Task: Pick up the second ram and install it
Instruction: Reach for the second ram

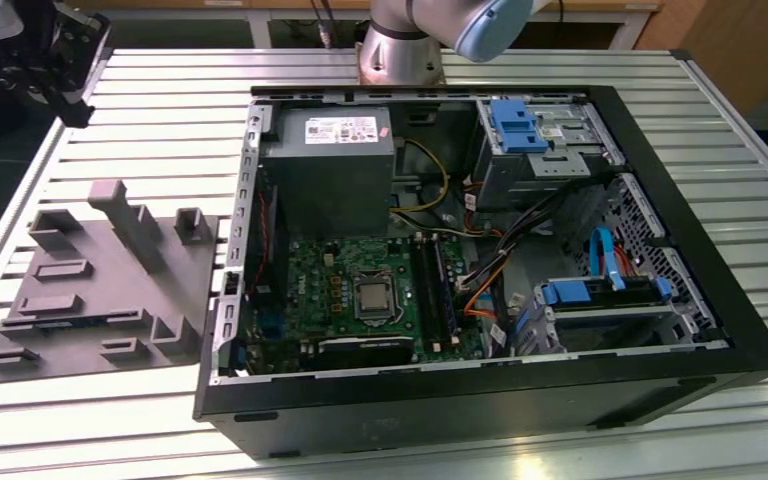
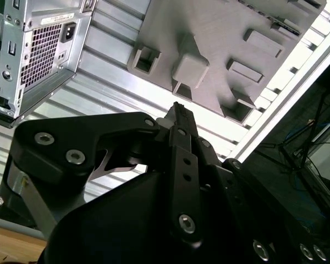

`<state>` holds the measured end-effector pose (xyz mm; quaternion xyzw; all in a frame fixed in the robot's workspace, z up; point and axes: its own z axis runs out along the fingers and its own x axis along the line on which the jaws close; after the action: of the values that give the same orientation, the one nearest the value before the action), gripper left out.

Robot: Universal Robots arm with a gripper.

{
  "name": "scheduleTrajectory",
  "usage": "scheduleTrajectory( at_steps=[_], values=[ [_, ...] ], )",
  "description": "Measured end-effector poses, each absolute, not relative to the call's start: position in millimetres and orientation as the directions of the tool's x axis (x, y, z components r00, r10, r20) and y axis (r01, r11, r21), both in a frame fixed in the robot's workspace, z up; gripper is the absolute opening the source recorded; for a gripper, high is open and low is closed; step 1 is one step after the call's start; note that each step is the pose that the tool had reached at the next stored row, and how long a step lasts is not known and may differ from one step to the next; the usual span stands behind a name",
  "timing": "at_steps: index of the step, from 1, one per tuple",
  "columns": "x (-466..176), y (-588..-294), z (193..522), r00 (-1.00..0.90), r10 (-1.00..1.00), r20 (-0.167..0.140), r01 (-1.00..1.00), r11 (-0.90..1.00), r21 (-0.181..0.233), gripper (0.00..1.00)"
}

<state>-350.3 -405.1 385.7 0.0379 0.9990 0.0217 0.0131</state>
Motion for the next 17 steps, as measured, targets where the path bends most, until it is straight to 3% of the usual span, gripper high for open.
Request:
scheduleTrajectory(
  at_steps=[17],
  values=[
    [-354.9,-407.5,385.5,-0.997,0.076,-0.024,0.075,0.996,0.044,0.11]
  ],
)
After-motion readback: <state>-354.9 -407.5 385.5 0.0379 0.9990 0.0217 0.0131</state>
